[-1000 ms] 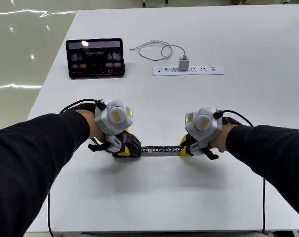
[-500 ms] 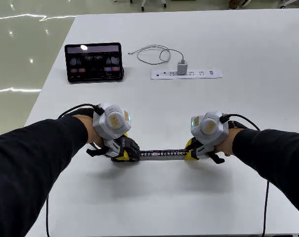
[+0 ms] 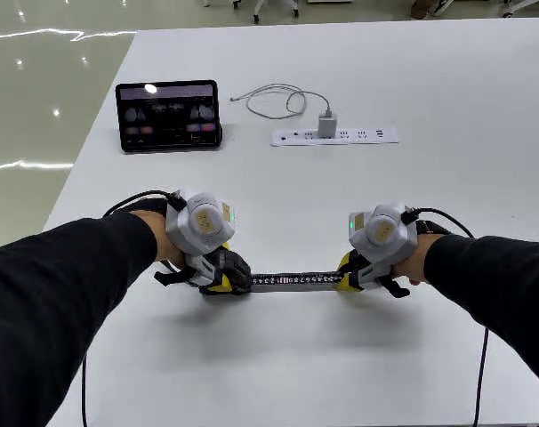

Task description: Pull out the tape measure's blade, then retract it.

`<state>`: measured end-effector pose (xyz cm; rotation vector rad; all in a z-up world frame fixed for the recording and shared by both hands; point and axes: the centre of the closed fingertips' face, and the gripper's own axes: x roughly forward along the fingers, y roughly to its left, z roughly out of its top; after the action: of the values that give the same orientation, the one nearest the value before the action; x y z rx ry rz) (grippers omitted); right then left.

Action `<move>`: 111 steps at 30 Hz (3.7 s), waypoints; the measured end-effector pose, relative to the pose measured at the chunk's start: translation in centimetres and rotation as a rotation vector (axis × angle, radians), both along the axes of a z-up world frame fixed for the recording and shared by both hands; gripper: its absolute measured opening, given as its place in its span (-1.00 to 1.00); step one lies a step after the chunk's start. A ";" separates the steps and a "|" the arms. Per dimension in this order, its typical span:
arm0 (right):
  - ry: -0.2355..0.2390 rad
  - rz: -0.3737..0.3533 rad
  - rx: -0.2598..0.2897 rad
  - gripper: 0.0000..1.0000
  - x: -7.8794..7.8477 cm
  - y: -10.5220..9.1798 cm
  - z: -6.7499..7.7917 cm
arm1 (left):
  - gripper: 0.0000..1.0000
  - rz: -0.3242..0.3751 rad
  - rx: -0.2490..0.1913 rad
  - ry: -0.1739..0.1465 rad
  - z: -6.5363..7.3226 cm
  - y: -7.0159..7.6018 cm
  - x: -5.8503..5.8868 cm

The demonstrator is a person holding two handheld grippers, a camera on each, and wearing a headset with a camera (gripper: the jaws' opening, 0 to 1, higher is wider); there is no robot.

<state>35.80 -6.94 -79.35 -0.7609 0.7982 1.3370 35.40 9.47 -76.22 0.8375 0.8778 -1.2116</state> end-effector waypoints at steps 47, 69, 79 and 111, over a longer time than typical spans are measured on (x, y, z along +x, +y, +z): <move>0.013 -0.035 -0.007 -0.82 0.1 -3.3 0.0 | -0.37 -0.001 0.012 -0.007 0.2 -0.1 -0.3; 0.007 -0.047 -0.025 -0.82 0.2 -5.4 0.1 | -0.37 0.003 0.010 -0.009 0.3 -0.1 -0.3; 0.011 -0.057 -0.026 -0.82 0.2 -6.1 0.1 | -0.37 0.002 0.009 -0.008 0.3 -0.1 -0.3; 0.007 -0.082 -0.044 -0.82 -0.1 -8.0 0.4 | -0.37 0.007 0.002 -0.008 0.1 -0.1 0.0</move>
<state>35.66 -14.98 -78.90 -0.7506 0.8581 1.2531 35.35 9.39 -76.15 0.8398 0.8752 -1.2009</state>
